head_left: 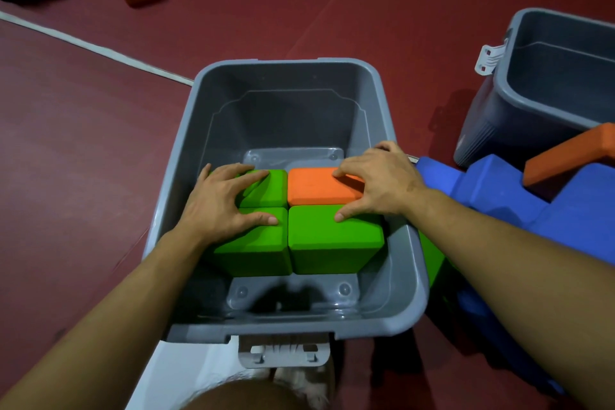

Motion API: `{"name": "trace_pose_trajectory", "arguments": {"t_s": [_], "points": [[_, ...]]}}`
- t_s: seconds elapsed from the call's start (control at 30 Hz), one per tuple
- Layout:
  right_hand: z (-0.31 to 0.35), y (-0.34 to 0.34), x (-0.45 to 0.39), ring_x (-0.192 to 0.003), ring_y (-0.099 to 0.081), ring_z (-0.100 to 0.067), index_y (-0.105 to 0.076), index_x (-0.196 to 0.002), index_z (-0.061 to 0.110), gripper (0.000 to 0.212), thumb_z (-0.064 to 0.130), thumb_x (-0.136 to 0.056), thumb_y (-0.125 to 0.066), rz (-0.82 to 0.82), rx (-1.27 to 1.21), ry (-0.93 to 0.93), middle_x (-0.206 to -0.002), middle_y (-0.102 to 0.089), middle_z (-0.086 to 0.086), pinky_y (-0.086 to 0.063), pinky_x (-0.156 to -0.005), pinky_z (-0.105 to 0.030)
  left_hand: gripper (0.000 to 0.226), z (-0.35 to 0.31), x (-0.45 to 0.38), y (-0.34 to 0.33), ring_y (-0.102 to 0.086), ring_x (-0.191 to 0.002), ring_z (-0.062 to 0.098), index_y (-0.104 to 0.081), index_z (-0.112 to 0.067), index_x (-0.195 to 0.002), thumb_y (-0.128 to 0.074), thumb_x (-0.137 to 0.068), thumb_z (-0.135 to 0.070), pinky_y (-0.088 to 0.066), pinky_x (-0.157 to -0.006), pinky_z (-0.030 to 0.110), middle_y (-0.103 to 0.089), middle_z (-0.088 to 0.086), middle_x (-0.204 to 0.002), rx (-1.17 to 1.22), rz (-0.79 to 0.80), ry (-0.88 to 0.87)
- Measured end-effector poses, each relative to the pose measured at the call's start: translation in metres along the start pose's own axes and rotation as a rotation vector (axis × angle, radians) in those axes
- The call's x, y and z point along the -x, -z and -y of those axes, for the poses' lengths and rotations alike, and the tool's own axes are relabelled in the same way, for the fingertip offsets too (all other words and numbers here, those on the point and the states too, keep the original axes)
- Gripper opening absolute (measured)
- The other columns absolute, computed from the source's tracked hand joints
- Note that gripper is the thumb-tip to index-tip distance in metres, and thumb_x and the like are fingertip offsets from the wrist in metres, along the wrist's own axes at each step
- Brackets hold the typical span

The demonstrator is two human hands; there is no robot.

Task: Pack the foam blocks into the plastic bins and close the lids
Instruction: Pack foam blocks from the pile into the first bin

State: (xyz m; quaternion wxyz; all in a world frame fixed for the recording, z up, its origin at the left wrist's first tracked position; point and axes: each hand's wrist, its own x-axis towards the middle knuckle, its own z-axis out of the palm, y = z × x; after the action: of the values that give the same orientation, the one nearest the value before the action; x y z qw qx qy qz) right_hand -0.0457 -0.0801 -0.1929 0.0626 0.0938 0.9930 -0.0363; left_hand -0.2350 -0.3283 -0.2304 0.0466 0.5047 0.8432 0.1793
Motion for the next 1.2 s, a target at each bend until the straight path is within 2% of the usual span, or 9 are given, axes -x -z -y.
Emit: {"name": "trace_pose_trajectory", "arguments": {"t_s": [0.2,0.3,0.43,0.57,0.73,0.83,1.0,1.1,1.2], "points": [[0.001,-0.001,-0.001,-0.112,-0.053,-0.013,-0.057,-0.126,0.039,0.102,0.1,-0.048,-0.032,-0.025,0.025,-0.002,-0.124,-0.061,0.019,-0.029,-0.1,-0.039,0.102,0.002,-0.002,0.002,-0.039,-0.138,0.02,-0.05,-0.038,-0.14,-0.047,-0.056,-0.096,-0.018,-0.115,0.062,-0.051,0.0,-0.143,-0.019,0.046,-0.001],[-0.002,-0.002,0.002,-0.106,-0.056,-0.015,-0.063,-0.118,0.034,0.092,0.097,-0.055,-0.039,-0.136,-0.072,0.004,-0.117,-0.065,0.015,-0.035,-0.093,-0.037,0.1,-0.005,-0.004,0.008,-0.041,-0.137,0.021,-0.052,-0.035,-0.138,-0.047,-0.059,-0.094,-0.02,-0.116,0.06,-0.052,0.002,-0.142,-0.007,0.059,0.001],[-0.006,0.004,0.017,-0.099,-0.061,-0.019,-0.069,-0.108,0.028,0.077,0.088,-0.062,-0.053,-0.318,-0.155,0.001,-0.108,-0.069,0.01,-0.042,-0.086,-0.035,0.099,-0.034,-0.017,0.032,-0.053,-0.126,0.021,-0.061,-0.027,-0.131,-0.045,-0.06,-0.094,-0.043,-0.107,0.045,-0.059,0.004,-0.134,0.008,0.064,-0.014],[-0.016,0.032,0.055,-0.098,-0.061,-0.022,-0.067,-0.111,0.029,0.078,0.088,-0.062,-0.051,-0.342,-0.102,-0.052,-0.11,-0.068,0.01,-0.048,-0.084,-0.039,0.104,-0.088,-0.033,0.06,-0.059,-0.117,0.016,-0.06,-0.031,-0.131,-0.044,-0.053,-0.098,-0.049,-0.099,0.039,-0.063,-0.004,-0.129,0.001,0.18,-0.099],[-0.041,0.081,0.136,-0.108,-0.06,-0.024,-0.062,-0.12,0.03,0.088,0.089,-0.057,-0.047,-0.279,-0.03,-0.198,-0.123,-0.063,0.007,-0.05,-0.088,-0.042,0.096,-0.184,-0.047,0.095,-0.061,-0.116,0.017,-0.05,-0.032,-0.14,-0.071,-0.059,-0.079,-0.046,-0.1,0.03,-0.062,-0.005,-0.131,-0.05,0.463,-0.217],[-0.055,0.102,0.188,-0.119,-0.054,-0.022,-0.055,-0.13,0.032,0.089,0.084,-0.058,-0.059,-0.24,-0.015,-0.305,-0.133,-0.057,0.007,-0.047,-0.094,-0.042,0.096,-0.243,-0.049,0.111,-0.059,-0.119,0.021,-0.043,-0.034,-0.145,-0.072,-0.063,-0.075,-0.044,-0.103,0.032,-0.062,-0.003,-0.132,-0.125,0.557,-0.293],[-0.082,0.108,0.254,-0.118,-0.052,-0.024,-0.049,-0.133,0.034,0.101,0.089,-0.049,-0.046,-0.232,0.017,-0.46,-0.132,-0.054,0.005,-0.046,-0.097,-0.042,0.089,-0.321,-0.044,0.126,-0.054,-0.124,0.021,-0.039,-0.031,-0.147,-0.071,-0.072,-0.067,-0.039,-0.101,0.026,-0.059,-0.002,-0.135,-0.213,0.634,-0.333],[-0.1,0.098,0.278,-0.121,-0.048,-0.024,-0.048,-0.133,0.034,0.087,0.073,-0.058,-0.068,-0.296,0.013,-0.598,-0.132,-0.052,0.006,-0.045,-0.096,-0.042,0.087,-0.353,-0.038,0.119,-0.057,-0.119,0.019,-0.042,-0.032,-0.145,-0.073,-0.071,-0.065,-0.041,-0.099,0.025,-0.062,0.0,-0.132,-0.161,0.607,-0.343],[-0.121,0.083,0.29,-0.119,-0.05,-0.03,-0.049,-0.132,0.026,0.082,0.056,-0.061,-0.079,-0.289,-0.154,-0.818,-0.132,-0.054,-0.003,-0.046,-0.097,-0.042,0.079,-0.369,-0.027,0.099,-0.063,-0.103,0.014,-0.05,-0.032,-0.137,-0.077,-0.069,-0.061,-0.045,-0.094,0.024,-0.067,0.003,-0.122,-0.01,0.523,-0.349]]}}
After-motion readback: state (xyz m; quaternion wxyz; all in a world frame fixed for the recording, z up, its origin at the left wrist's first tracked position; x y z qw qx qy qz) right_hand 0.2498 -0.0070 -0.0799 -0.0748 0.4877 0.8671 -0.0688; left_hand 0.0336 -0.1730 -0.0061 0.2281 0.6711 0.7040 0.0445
